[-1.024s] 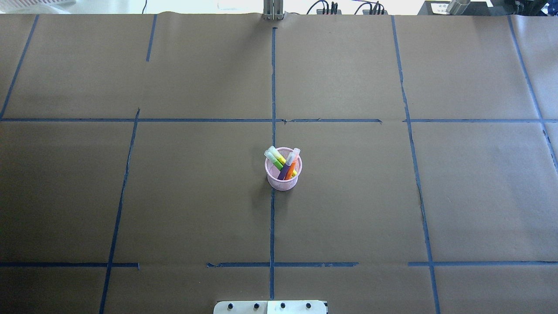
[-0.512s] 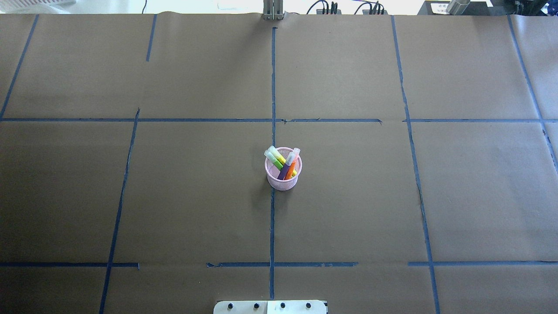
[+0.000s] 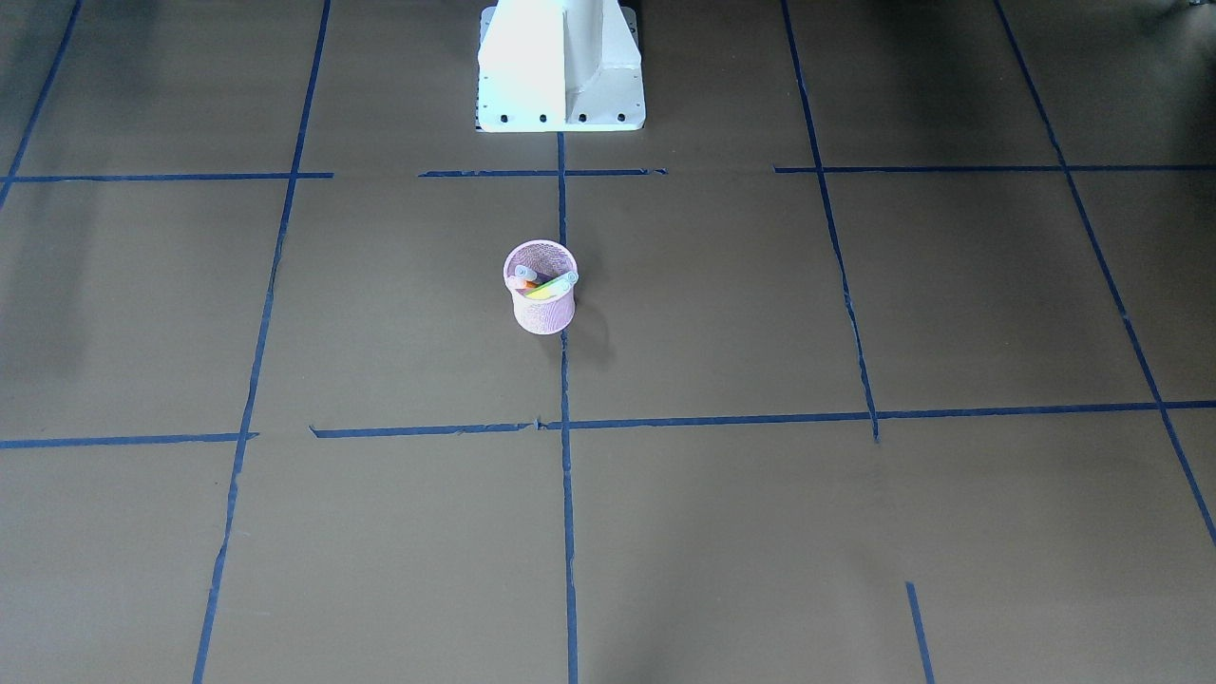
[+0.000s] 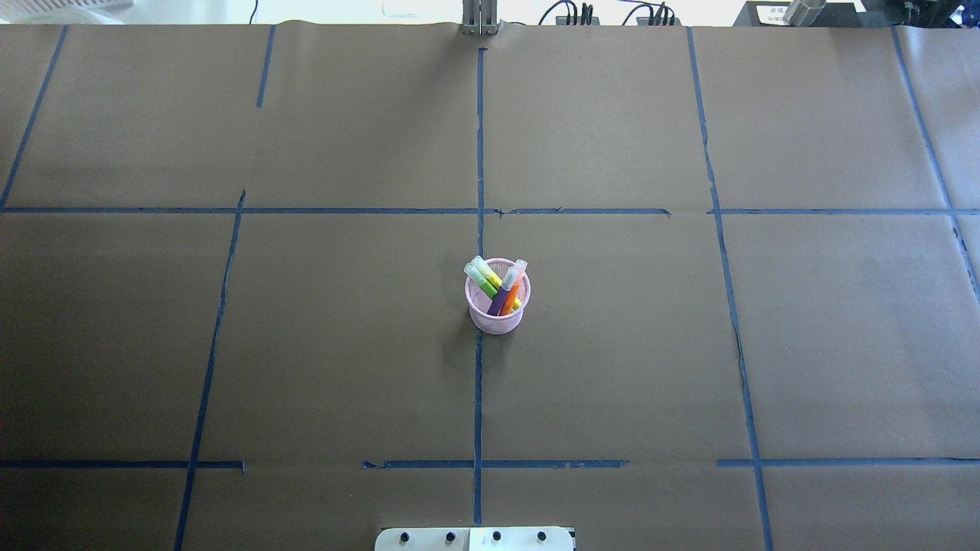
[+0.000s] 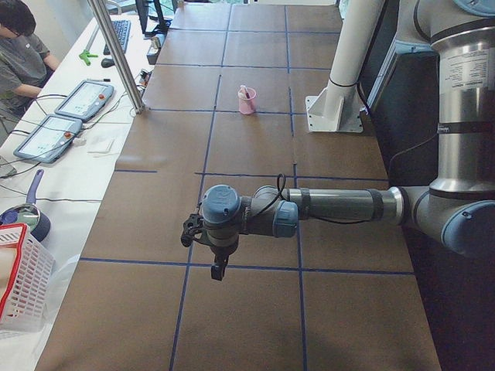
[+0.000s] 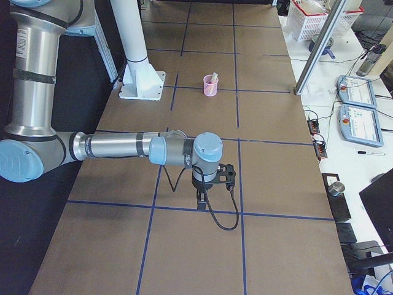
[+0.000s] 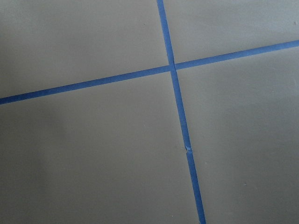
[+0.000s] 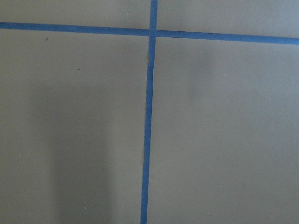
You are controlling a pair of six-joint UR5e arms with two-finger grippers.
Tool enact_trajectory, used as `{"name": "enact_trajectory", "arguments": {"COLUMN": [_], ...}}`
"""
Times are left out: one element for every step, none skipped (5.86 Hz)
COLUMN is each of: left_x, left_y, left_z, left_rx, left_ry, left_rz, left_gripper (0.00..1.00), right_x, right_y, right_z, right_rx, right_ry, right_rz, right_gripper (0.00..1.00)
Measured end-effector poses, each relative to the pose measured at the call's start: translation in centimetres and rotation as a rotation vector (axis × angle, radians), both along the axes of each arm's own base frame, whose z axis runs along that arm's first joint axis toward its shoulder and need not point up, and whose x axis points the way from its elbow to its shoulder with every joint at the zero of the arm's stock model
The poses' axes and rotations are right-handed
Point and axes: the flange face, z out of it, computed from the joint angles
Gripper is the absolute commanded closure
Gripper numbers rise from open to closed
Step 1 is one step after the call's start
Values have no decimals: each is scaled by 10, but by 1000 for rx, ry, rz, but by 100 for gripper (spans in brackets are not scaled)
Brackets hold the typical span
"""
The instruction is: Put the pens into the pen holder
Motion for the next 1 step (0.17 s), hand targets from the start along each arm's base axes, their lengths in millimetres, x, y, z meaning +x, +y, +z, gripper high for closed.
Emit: {"name": "enact_trajectory", "arguments": {"left_x": [0], "left_y": [0], "left_z": [0], "left_rx": [1], "left_ry": [0], "left_rz": [0], "left_gripper": [0], "right_x": [0], "right_y": [0], "right_z": [0], "right_rx": [0], "right_ry": [-3], "right_rz": [0], "right_gripper": [0]}}
